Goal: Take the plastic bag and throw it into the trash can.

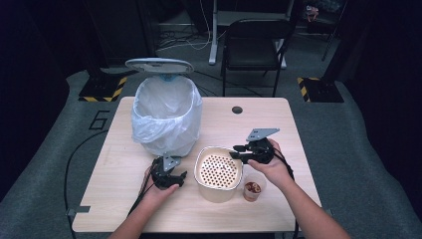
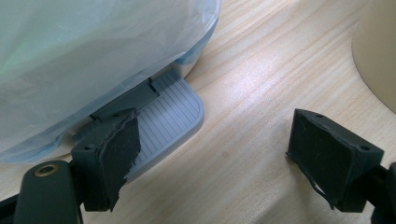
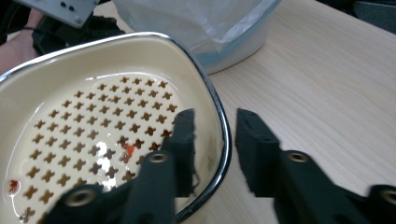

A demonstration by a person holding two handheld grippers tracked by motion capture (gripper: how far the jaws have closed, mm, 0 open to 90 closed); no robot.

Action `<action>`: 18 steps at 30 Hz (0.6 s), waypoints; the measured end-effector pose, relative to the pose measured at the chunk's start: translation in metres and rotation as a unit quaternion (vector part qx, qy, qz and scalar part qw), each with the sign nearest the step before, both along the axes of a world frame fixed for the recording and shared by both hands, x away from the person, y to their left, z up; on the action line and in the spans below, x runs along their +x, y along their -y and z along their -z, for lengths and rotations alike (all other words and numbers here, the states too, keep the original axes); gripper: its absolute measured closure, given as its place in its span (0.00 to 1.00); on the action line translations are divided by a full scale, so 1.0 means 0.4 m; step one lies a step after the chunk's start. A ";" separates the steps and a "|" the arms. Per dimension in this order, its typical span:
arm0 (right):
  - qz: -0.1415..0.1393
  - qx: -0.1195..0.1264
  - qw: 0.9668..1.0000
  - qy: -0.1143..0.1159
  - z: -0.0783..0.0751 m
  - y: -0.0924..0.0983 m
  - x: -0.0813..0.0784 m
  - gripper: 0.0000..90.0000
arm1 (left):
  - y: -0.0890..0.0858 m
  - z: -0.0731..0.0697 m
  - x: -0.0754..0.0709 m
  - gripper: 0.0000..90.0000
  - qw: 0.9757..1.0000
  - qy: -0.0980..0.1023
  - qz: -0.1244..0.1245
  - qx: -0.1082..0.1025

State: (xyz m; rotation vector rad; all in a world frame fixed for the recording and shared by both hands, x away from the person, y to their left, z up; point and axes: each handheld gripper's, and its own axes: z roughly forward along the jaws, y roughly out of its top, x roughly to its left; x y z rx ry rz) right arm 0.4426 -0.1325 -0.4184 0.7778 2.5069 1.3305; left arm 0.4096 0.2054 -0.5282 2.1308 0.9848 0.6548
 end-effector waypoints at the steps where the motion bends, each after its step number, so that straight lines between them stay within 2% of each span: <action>1: 0.004 0.005 1.000 -0.003 -0.003 0.001 -0.001 0.64 | 0.000 0.000 0.000 0.18 1.000 -0.001 0.000 0.000; 2: 0.007 0.016 1.000 0.001 -0.011 0.003 -0.004 0.60 | 0.000 0.000 0.000 0.18 1.000 0.000 0.000 0.000; 5: 0.009 0.021 1.000 0.008 -0.020 0.007 -0.009 0.57 | 0.000 0.001 0.000 0.18 1.000 0.002 0.000 -0.001; 13: 0.016 0.044 0.999 0.007 -0.043 0.044 -0.033 0.49 | 0.000 0.001 0.000 0.18 1.000 0.002 0.000 -0.001; 15: 0.029 0.056 0.998 0.004 -0.051 0.059 -0.044 0.41 | 0.000 0.001 0.000 0.18 1.000 0.002 0.000 -0.001; 18: 0.035 0.060 0.998 0.008 -0.055 0.070 -0.051 0.37 | 0.000 0.001 0.000 0.18 1.000 0.002 0.000 -0.001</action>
